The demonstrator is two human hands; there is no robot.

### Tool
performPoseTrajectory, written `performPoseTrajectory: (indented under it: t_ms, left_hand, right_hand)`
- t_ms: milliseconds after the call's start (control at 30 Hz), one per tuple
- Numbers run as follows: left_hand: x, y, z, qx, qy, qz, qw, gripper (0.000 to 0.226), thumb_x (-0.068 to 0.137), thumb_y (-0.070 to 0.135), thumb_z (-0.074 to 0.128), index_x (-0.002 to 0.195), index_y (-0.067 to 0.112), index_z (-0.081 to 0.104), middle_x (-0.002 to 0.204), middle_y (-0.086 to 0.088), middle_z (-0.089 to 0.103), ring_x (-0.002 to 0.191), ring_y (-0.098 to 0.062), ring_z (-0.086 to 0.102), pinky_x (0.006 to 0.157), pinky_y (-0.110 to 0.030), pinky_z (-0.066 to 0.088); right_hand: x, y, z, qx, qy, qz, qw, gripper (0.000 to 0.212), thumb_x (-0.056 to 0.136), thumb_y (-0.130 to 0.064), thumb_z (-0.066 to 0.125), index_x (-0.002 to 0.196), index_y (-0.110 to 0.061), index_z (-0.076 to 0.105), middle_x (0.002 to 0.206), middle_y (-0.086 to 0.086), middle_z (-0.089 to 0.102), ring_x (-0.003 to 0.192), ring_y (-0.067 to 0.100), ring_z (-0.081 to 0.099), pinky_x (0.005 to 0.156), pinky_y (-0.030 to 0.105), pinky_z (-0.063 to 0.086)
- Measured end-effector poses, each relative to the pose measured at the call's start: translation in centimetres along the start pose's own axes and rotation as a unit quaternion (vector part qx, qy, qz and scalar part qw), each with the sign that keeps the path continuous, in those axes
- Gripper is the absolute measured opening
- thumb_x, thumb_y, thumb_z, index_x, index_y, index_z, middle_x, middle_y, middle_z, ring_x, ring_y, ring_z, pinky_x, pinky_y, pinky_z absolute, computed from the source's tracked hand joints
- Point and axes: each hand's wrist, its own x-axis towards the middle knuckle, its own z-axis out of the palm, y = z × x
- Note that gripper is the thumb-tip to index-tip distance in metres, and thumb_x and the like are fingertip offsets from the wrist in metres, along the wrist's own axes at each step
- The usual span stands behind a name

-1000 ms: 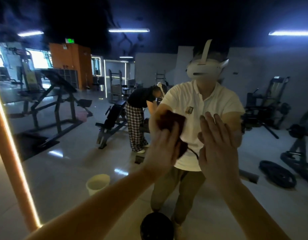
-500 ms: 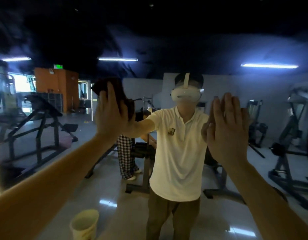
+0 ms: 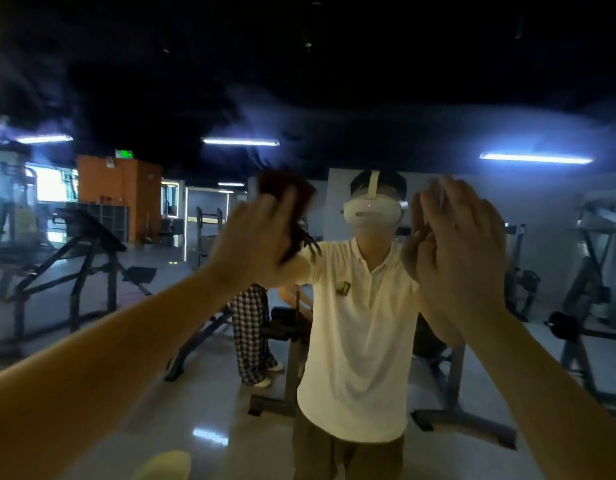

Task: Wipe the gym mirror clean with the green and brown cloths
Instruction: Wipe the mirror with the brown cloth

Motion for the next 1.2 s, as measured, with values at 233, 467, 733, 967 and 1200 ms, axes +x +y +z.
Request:
performPoseTrajectory:
  t_ms: [233, 467, 733, 967, 1200]
  left_hand:
    - [6.7, -2.2, -0.8, -0.094, 0.044, -0.286, 0.953, 0.052, 0.102, 0.029, 0.045, 0.145, 0.001, 0.044, 0.107, -0.017, 0.063, 0.088, -0.033, 0.065, 0.075, -0.038, 0.048]
    - [5.6, 11.1, -0.3, -0.127, 0.036, 0.083, 0.988, 0.063, 0.097, 0.040, 0.059, 0.144, -0.001, 0.051, 0.102, -0.009, 0.067, 0.082, -0.020, 0.066, 0.078, -0.034, 0.056]
    - [9.3, -6.8, -1.2, 0.021, 0.033, -0.152, 0.988, 0.051, 0.096, 0.030, 0.048, 0.138, 0.001, 0.049, 0.097, -0.019, 0.065, 0.075, -0.037, 0.065, 0.068, -0.041, 0.042]
    - [12.4, 0.8, -1.3, -0.145, 0.077, -0.282, 0.945, 0.051, 0.100, 0.033, 0.047, 0.144, 0.008, 0.043, 0.109, -0.010, 0.063, 0.090, -0.026, 0.065, 0.078, -0.038, 0.055]
    - [10.0, 4.1, -0.6, -0.027, 0.046, 0.127, 0.990, 0.074, 0.089, 0.051, 0.066, 0.146, 0.006, 0.052, 0.107, -0.006, 0.069, 0.087, -0.019, 0.066, 0.081, -0.032, 0.050]
  right_hand:
    - [2.2, 0.6, 2.2, -0.071, 0.014, 0.042, 0.996, 0.065, 0.106, -0.034, 0.019, 0.162, -0.002, 0.019, 0.171, 0.021, 0.007, 0.159, 0.034, 0.005, 0.126, 0.059, 0.012]
    - [2.1, 0.6, 1.8, -0.069, 0.016, 0.033, 0.997, 0.058, 0.104, -0.028, 0.044, 0.157, -0.007, 0.035, 0.168, 0.019, 0.022, 0.158, 0.033, 0.016, 0.125, 0.058, 0.019]
    - [6.6, 0.9, 0.6, -0.071, 0.034, 0.012, 0.997, 0.065, 0.103, -0.038, 0.028, 0.154, 0.000, 0.038, 0.164, 0.024, 0.028, 0.152, 0.040, 0.027, 0.122, 0.059, 0.024]
    - [6.6, 0.2, 3.0, -0.057, 0.077, 0.027, 0.995, 0.067, 0.107, -0.042, 0.020, 0.156, 0.001, 0.035, 0.166, 0.023, 0.026, 0.156, 0.037, 0.020, 0.123, 0.061, 0.020]
    - [7.4, -1.2, 2.0, 0.020, 0.124, 0.038, 0.991, 0.058, 0.098, -0.028, 0.032, 0.138, 0.005, 0.058, 0.151, 0.025, 0.049, 0.143, 0.043, 0.043, 0.115, 0.062, 0.035]
